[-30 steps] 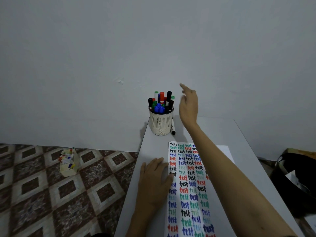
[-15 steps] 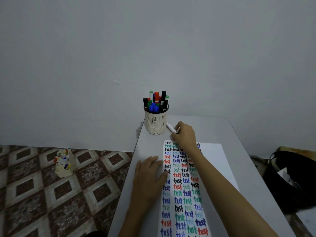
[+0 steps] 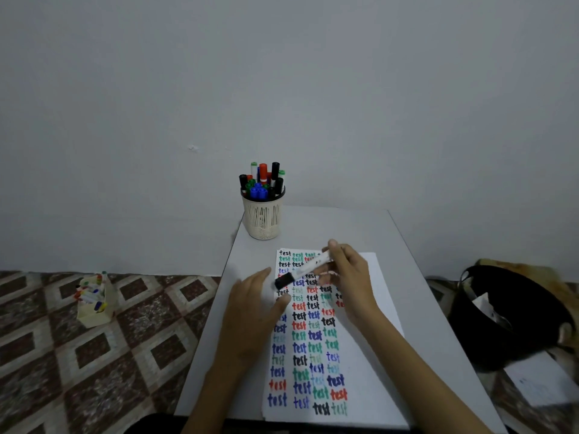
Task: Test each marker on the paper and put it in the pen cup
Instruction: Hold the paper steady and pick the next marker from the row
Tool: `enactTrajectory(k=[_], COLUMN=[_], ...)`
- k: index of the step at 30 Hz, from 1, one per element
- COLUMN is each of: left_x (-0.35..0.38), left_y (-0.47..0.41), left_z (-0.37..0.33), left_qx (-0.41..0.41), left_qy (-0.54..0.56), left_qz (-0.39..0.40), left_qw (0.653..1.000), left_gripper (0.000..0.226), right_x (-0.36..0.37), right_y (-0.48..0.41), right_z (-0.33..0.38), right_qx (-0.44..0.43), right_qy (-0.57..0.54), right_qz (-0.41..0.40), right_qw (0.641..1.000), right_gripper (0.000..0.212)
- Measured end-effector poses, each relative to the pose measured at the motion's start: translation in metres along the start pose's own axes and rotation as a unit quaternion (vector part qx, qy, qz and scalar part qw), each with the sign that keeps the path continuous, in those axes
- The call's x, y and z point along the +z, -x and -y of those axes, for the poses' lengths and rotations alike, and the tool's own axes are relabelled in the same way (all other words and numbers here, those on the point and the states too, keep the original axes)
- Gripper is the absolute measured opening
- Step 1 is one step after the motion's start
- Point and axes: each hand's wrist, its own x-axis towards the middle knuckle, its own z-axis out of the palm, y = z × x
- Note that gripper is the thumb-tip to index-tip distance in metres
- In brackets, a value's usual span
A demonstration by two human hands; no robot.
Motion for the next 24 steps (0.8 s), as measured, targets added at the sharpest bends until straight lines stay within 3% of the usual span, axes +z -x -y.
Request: enactTrajectory(k=[5,9,17,24], left_x=[0.001,-0.004,-0.007,-0.009], left_y=[0.006,0.012,0.013,0.013], left_z=[-0.002,-0.009,-0.008,-0.006], left_qx=[0.083,0.096,0.133,0.137], left_qy=[0.031,0.071,0.066,0.091], left_qz=[0.066,0.096,0.093,0.091], left_qw=[0.994,0.988,0.985,0.982], left_gripper=[0.046,0.051,0.061,0.043], right_x=[0.016,0.021,0.023,0.021], right_y=[0.047,0.059,0.059,0.06], right_z=[-0.003,-0.015,-0.014,-0.013], right_qx=[0.028,0.034,0.046,0.032], right_qy=[-0.023,0.006,-0.027,-0.047], right_qz=[0.073,0.092,0.089,0.101], right_qw=[0.997,0.995,0.995,0.993], right_gripper=[0.025,0.015,0.014,0.005])
